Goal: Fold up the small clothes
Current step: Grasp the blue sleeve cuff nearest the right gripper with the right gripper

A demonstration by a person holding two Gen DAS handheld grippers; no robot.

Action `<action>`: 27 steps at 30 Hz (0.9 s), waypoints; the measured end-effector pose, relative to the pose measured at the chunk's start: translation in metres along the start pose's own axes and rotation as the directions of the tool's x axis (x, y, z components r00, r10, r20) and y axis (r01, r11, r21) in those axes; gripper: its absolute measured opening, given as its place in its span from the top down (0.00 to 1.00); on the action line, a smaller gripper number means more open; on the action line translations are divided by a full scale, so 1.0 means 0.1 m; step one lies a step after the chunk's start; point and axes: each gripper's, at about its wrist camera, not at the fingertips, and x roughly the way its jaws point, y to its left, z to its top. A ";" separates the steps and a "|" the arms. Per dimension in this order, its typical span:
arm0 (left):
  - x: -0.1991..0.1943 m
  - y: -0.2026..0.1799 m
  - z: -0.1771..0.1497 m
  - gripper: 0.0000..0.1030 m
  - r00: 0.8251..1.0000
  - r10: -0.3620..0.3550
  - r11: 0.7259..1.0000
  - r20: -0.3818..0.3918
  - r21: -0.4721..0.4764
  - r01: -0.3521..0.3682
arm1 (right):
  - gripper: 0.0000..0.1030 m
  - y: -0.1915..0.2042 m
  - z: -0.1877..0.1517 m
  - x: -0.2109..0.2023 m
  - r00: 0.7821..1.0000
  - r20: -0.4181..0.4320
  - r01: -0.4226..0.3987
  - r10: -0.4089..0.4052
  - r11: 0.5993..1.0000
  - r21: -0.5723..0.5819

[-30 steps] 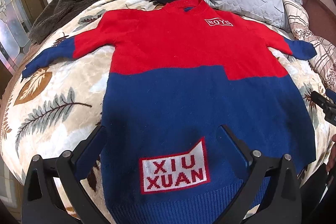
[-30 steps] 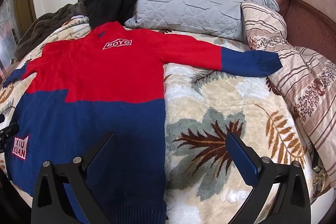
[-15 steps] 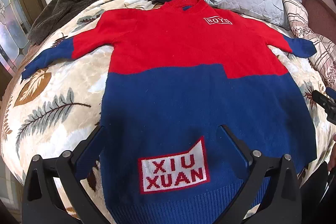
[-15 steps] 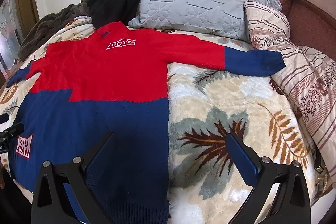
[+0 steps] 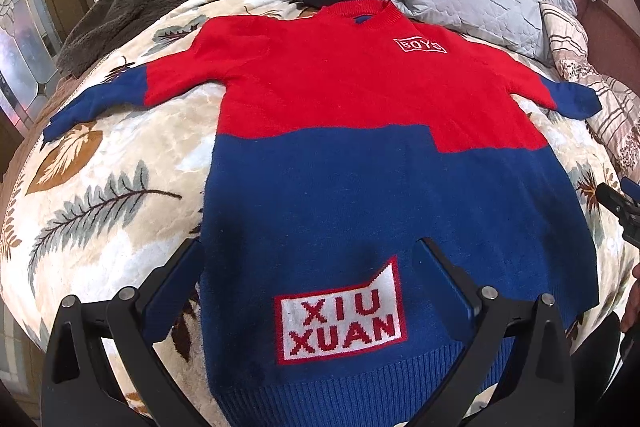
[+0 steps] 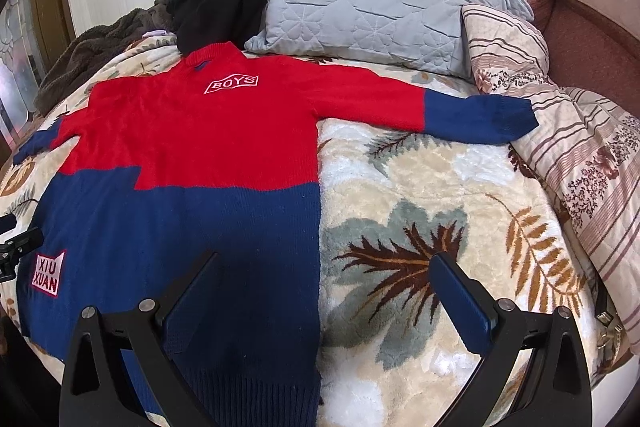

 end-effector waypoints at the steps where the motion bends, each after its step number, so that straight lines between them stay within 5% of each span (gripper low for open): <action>1: 0.00 0.00 0.00 0.00 1.000 0.001 1.000 -0.001 -0.002 -0.001 | 0.01 0.00 0.00 0.00 1.000 0.000 -0.002 0.002 1.000 0.001; 14: 0.15 -0.06 0.16 0.00 1.000 0.009 1.000 -0.023 0.009 -0.009 | 0.01 -0.27 0.14 0.09 1.000 0.029 -0.006 0.004 0.997 0.073; 19: 0.22 -0.09 0.31 0.00 1.000 0.011 1.000 -0.016 0.010 -0.011 | 0.02 -1.01 0.47 0.18 0.995 0.065 0.054 -0.071 0.973 0.225; 27: 0.42 -0.18 0.60 0.00 1.000 0.023 0.999 -0.009 0.025 -0.023 | 0.03 -2.31 0.92 0.66 0.980 0.041 0.153 -0.196 0.864 0.480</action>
